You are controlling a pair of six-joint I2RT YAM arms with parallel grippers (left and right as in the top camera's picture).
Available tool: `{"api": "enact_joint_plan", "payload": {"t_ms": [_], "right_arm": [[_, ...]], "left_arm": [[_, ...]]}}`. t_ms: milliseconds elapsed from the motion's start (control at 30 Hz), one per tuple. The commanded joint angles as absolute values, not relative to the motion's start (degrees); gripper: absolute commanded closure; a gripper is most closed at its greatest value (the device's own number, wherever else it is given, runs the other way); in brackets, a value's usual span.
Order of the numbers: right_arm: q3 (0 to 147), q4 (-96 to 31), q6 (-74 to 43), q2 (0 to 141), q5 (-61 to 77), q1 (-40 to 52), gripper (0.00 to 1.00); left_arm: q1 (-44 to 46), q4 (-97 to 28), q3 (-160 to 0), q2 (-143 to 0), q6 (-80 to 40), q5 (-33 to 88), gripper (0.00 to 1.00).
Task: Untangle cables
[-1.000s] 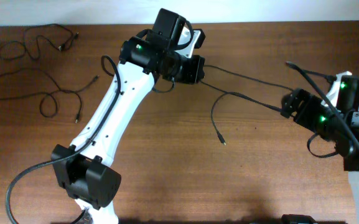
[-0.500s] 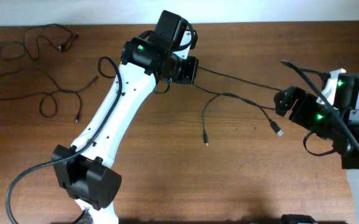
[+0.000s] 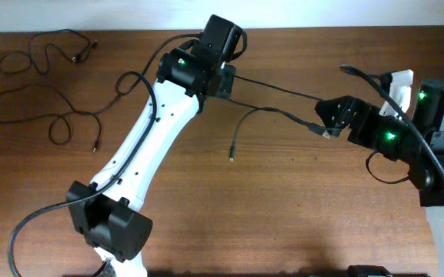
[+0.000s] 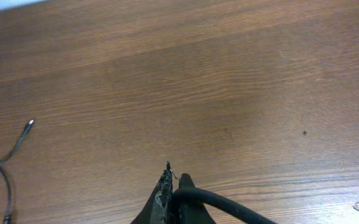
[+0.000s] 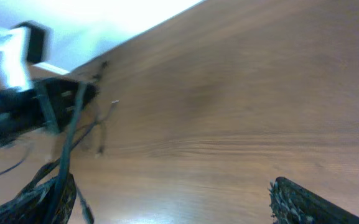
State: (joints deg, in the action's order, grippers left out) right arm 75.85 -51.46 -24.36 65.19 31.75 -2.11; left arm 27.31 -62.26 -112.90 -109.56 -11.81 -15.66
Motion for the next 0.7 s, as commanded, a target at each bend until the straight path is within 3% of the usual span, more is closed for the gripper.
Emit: {"api": "enact_joint_plan", "payload": {"t_ms": [0,67,133,200,267,400,467,533,600,667], "right_arm": [[77.7,-49.8,-22.7,62.8,40.0,-5.3,0.02],[77.7,-51.0,-22.8,62.8,32.3,-5.3,0.02],[77.7,-56.8,-27.9,62.8,11.1,-5.3,0.02],[77.7,-59.2,-29.0,62.8,3.0,-5.3,0.02],[77.7,-58.8,-29.0,62.8,7.9,-5.3,0.02],[77.7,-48.1,-20.8,63.2,44.6,-5.3,0.02],[77.7,-49.1,-20.8,64.0,39.8,-5.3,0.02],[77.7,-53.5,-22.4,65.3,25.9,-5.3,0.02],[77.7,-62.3,-34.5,67.6,5.8,-5.3,0.02],[77.7,-64.5,-32.4,68.8,11.9,-5.3,0.02]], "left_arm": [[18.8,-63.0,-112.3,-109.9,-14.1,-33.0,1.0],[16.4,-63.0,-112.3,-109.9,-14.1,-32.7,1.0],[13.2,-64.0,-112.3,-109.9,-14.1,-27.8,1.0],[11.7,-64.3,-112.3,-109.9,-14.0,-22.2,1.0],[11.4,-63.1,-112.3,-109.9,-13.7,-14.6,1.0],[11.4,-59.9,-112.3,-109.9,-10.6,19.3,1.0],[11.5,-57.8,-112.3,-109.9,-10.6,38.6,1.0],[11.6,-55.9,-112.3,-109.9,-10.6,50.9,1.0],[11.6,-55.6,-112.3,-109.9,-10.6,47.7,1.0],[11.6,-56.4,-112.3,-109.9,-10.6,42.8,1.0]]}}
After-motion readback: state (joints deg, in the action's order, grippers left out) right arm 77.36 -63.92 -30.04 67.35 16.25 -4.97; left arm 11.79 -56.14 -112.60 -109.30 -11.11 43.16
